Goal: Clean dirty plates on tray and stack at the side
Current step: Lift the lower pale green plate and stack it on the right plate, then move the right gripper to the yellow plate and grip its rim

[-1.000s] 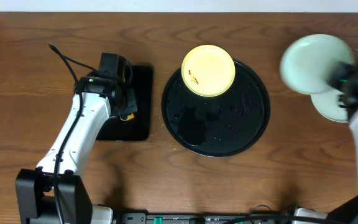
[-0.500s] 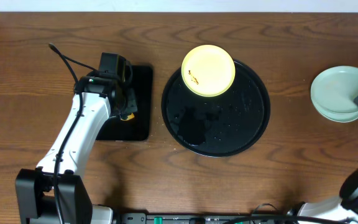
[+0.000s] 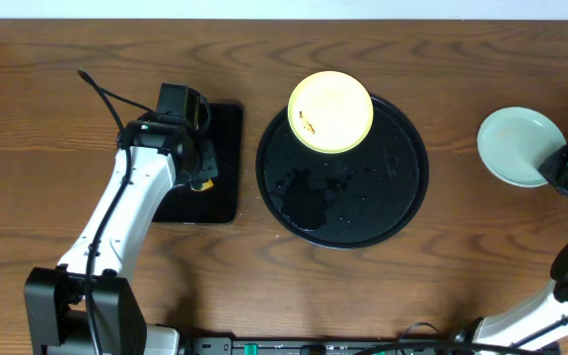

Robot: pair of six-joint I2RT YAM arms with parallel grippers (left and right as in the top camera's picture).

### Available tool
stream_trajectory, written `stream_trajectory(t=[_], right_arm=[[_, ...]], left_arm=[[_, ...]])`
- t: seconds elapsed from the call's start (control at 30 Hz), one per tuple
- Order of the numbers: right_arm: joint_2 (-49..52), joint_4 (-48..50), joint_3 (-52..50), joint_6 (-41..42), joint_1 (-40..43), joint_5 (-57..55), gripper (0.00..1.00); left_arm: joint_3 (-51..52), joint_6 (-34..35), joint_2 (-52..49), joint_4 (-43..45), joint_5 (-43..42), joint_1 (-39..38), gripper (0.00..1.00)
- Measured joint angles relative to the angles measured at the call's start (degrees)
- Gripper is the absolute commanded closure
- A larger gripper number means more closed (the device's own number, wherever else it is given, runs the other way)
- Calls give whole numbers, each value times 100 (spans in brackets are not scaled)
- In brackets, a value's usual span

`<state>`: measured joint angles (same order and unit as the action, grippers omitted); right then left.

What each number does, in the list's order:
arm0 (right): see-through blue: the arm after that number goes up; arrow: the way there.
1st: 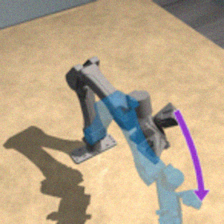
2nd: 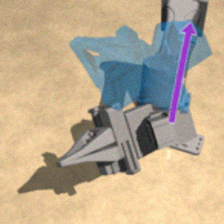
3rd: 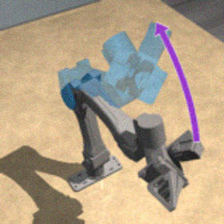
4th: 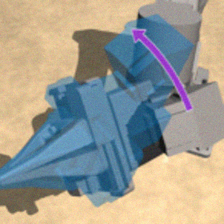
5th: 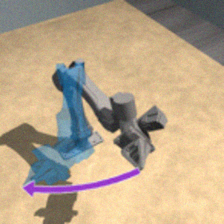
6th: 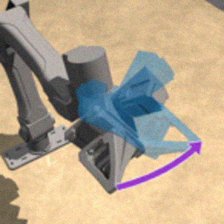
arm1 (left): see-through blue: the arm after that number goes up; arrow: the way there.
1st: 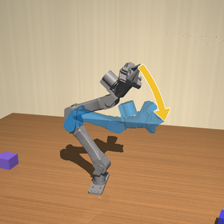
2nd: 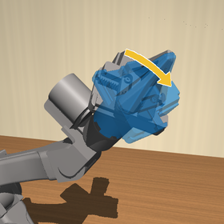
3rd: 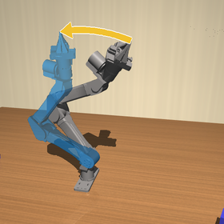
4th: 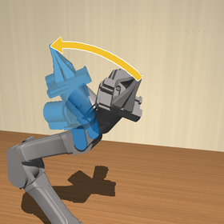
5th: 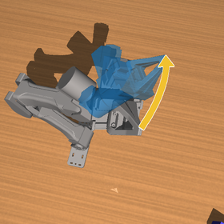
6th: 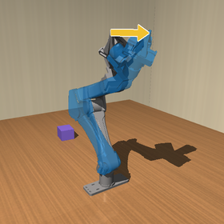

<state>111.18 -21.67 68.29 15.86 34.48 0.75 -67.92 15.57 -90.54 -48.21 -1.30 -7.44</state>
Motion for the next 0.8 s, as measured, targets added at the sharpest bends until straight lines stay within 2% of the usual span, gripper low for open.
stream_trajectory(t=[0.07,0.23,0.47,0.63,0.73,0.8], right_arm=[[0,-15,0,-22,-136,61,96],[2,-151,0,-170,-645,125,89],[-26,-717,35,-317,-885,131,57],[-361,-918,243,-479,-896,358,47],[-643,-981,573,-907,-1005,946,44],[-745,-1198,918,-1239,-1228,1384,36]], left_arm=[[0,0,0,-2,2,0,92],[0,0,0,-2,2,0,92],[0,0,0,-2,0,0,92],[0,0,0,-2,0,0,92],[0,0,0,-2,0,0,91],[0,0,0,-2,0,0,91]])
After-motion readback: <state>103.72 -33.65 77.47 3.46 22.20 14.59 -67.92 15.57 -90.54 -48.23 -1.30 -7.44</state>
